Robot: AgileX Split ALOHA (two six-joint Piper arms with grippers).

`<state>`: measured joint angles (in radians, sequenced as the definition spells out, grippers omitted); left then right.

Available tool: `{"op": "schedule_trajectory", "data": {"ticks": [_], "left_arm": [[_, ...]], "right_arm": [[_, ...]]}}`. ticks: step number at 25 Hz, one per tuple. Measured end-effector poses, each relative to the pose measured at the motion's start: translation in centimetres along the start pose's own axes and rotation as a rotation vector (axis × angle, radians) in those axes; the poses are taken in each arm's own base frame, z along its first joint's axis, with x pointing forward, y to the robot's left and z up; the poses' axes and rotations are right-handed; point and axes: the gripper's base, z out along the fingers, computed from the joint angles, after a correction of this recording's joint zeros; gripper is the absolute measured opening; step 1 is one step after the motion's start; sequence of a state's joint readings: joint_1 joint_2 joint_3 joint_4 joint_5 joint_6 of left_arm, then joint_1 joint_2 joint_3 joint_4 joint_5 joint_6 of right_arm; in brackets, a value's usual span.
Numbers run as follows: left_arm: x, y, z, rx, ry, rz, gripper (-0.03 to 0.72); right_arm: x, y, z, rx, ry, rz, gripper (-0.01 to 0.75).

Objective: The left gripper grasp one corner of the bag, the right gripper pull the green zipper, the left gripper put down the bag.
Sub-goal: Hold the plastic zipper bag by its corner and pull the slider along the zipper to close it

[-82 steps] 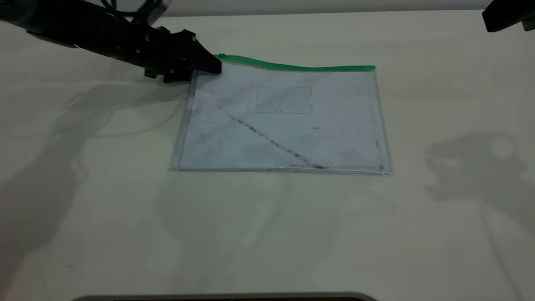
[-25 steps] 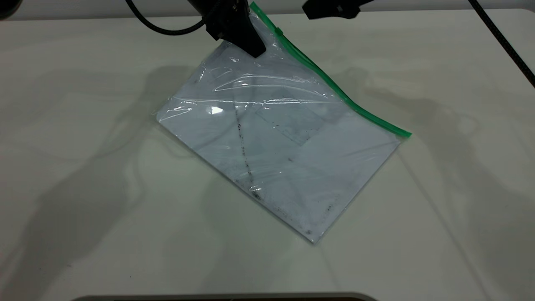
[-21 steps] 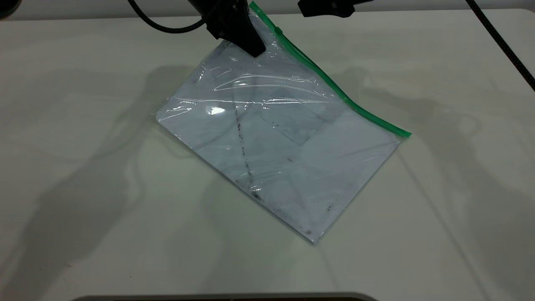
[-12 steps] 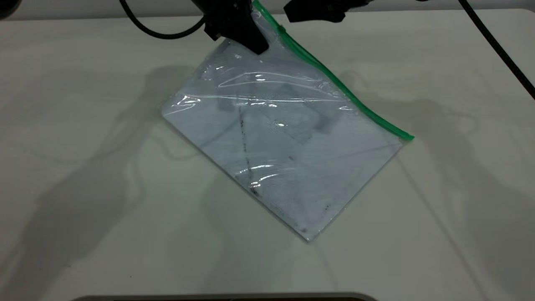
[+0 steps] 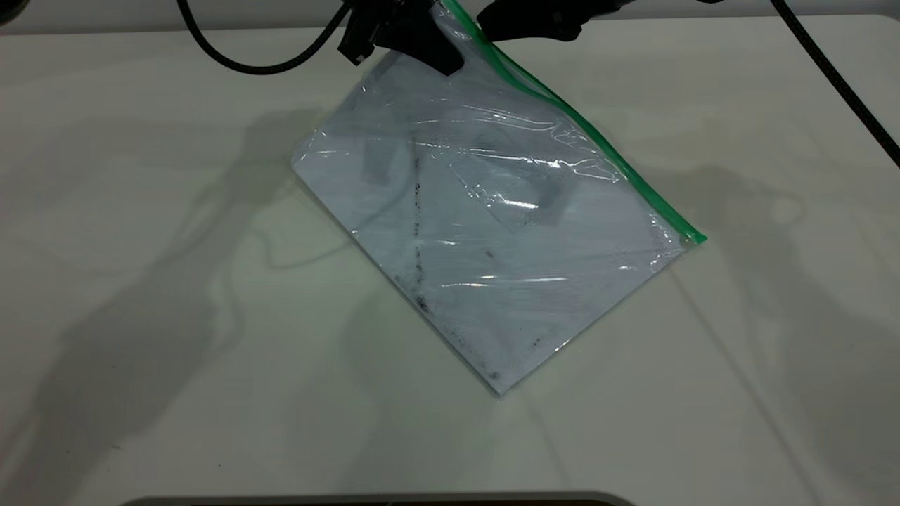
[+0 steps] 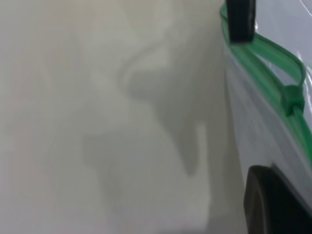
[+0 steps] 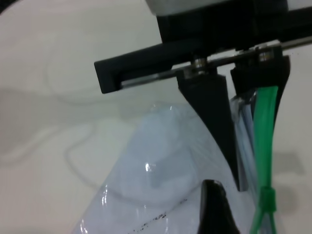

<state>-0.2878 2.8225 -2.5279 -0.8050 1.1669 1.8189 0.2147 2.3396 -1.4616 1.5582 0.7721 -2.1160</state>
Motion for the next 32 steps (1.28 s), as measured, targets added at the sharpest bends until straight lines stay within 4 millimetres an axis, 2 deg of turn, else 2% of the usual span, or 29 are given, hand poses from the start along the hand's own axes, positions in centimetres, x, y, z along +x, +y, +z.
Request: {"op": "schedule_trajectory", "data": {"ticks": [6,13,17,23,25,32], "left_arm": [[-0.1,0.0,0.0,-0.004,-0.015,0.005,0.053],[-0.2,0.0,0.0,-0.004,-0.017,0.005,0.053],[-0.2,0.0,0.0,-0.005,-0.018,0.005,0.053],[-0.2,0.0,0.0,-0.005,-0.018,0.005,0.053],[-0.2,0.0,0.0,-0.005,-0.018,0.005,0.053],[-0.1,0.2,-0.3,-0.017,-0.049,-0.013,0.053]], "right_arm": [[1.3,0.1,1.2,-0.007,0.019,0.024,0.504],[0.5,-0.1,1.8,0.01,-0.001,0.02,0.459],[0.6,-0.3,1.9,0.029,0.004,0.026,0.354],[0.6,-0.4,1.9,0.035,0.006,0.028,0.108],[0.6,-0.4,1.9,0.037,0.007,0.028,0.057],[0.9,-0.6,1.9,0.058,0.04,0.009,0.037]]}}
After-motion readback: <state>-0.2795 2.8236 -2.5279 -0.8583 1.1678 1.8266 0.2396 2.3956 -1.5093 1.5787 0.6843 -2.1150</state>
